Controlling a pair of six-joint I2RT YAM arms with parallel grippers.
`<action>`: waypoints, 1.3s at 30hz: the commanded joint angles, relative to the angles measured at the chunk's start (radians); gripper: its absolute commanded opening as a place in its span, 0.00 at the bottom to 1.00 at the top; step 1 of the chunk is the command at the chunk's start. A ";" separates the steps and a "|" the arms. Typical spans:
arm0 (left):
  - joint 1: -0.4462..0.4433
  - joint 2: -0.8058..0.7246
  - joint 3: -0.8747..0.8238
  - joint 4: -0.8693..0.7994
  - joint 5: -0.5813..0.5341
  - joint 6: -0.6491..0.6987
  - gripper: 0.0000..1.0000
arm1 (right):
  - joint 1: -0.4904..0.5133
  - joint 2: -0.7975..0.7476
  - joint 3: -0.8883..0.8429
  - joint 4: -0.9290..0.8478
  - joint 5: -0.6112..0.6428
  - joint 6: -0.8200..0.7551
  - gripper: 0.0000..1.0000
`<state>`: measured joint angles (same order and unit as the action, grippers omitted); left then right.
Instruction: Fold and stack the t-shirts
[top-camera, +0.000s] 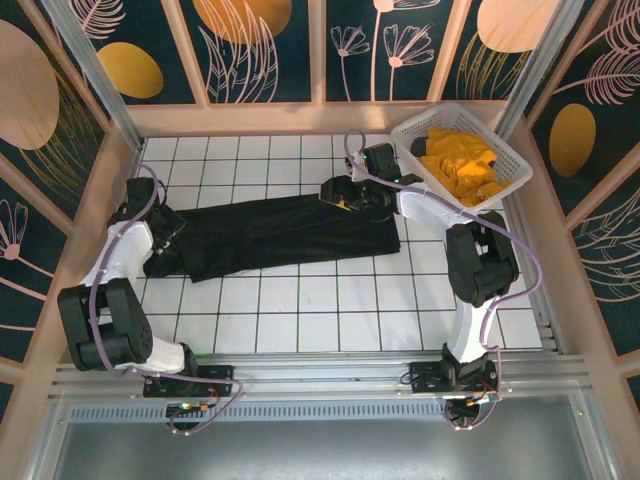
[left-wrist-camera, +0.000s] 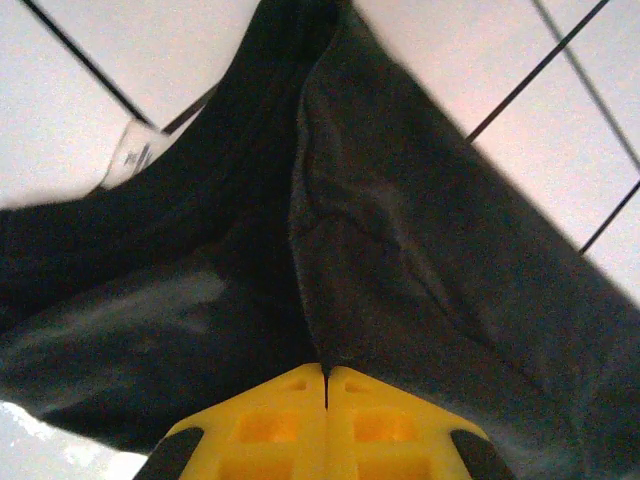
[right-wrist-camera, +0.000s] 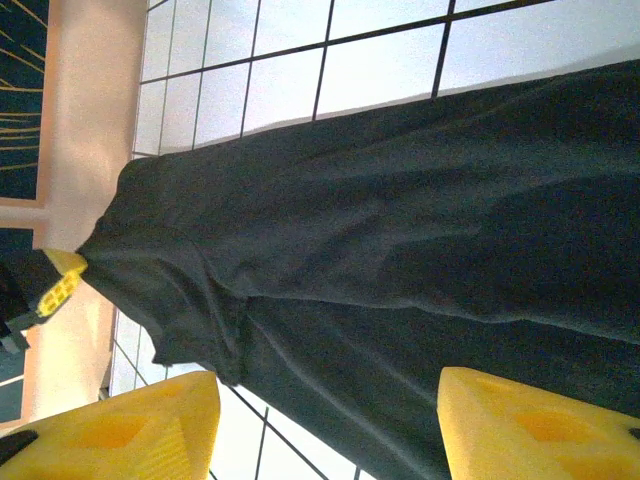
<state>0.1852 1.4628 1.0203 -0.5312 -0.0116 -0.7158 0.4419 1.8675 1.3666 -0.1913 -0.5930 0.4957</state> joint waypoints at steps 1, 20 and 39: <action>0.003 0.073 0.094 -0.115 -0.036 -0.013 0.00 | -0.009 0.005 0.020 -0.025 0.013 -0.019 0.60; 0.003 0.488 0.383 -0.148 -0.225 0.121 0.00 | -0.017 -0.045 -0.067 -0.016 0.047 -0.002 0.60; -0.049 0.338 0.367 -0.099 -0.248 0.030 0.43 | -0.057 -0.030 -0.067 -0.090 0.256 -0.018 0.43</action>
<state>0.1623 1.9347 1.4261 -0.6392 -0.2710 -0.6178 0.4068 1.8473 1.2545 -0.2352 -0.4133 0.4999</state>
